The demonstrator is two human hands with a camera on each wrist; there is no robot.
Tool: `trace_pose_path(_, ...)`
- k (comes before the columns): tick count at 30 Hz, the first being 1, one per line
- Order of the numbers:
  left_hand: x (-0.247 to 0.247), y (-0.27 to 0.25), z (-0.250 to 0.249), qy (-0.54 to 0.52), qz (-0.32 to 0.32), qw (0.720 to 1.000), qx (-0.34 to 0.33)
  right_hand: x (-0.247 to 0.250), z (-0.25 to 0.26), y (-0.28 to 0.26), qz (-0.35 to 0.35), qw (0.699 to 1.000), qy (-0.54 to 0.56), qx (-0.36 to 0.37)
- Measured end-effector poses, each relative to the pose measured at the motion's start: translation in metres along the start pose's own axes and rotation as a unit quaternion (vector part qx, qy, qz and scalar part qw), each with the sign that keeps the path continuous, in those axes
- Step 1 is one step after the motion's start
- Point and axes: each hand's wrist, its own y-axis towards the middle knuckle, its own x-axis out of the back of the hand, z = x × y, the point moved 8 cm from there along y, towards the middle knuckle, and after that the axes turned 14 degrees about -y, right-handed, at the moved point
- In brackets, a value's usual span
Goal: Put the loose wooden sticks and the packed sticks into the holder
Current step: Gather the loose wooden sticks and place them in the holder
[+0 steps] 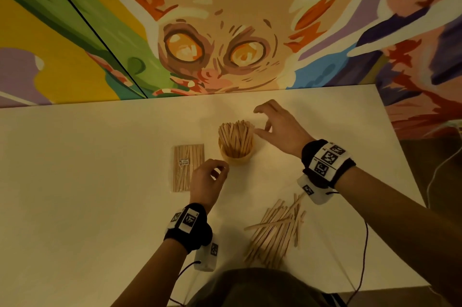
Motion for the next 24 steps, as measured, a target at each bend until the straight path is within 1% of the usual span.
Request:
trace_pose_path(3, -0.014, -0.018, 0.017, 0.006, 0.054, 0.998, 0.042, 0.012, -0.021, -0.020, -0.039, 0.997, 0.050, -0.054)
trace_pose_path(5, -0.026, -0.032, 0.032, 0.041, 0.106, 0.990, 0.084, 0.008, -0.038, -0.043, -0.039, 0.990, 0.084, -0.105)
trace_pose_path(7, -0.040, -0.049, 0.044, 0.086, 0.158, 0.977, 0.115, -0.009, -0.056, -0.073, 0.004, 0.982, 0.107, -0.153)
trace_pose_path(9, -0.054, -0.064, 0.053, 0.129, 0.202, 0.962, 0.132, -0.037, -0.074, -0.112, 0.074, 0.972, 0.106, -0.196)
trace_pose_path(11, -0.068, -0.077, 0.060, 0.165, 0.239, 0.946, 0.141, -0.069, -0.091, -0.156, 0.154, 0.954, 0.097, -0.237)
trace_pose_path(14, -0.088, -0.090, 0.063, 0.210, 0.282, 0.925, 0.141, -0.113, -0.105, -0.223, 0.253, 0.919, 0.096, -0.287)
trace_pose_path(17, -0.106, -0.096, 0.058, 0.236, 0.291, 0.918, 0.132, -0.143, -0.102, -0.276, 0.301, 0.890, 0.109, -0.324)
trace_pose_path(20, -0.126, -0.103, 0.051, 0.267, 0.301, 0.908, 0.117, -0.159, -0.092, -0.300, 0.285, 0.885, 0.128, -0.344)
trace_pose_path(24, -0.156, -0.115, 0.038, 0.342, 0.330, 0.878, 0.056, -0.173, -0.077, -0.307, 0.269, 0.885, 0.152, -0.347)
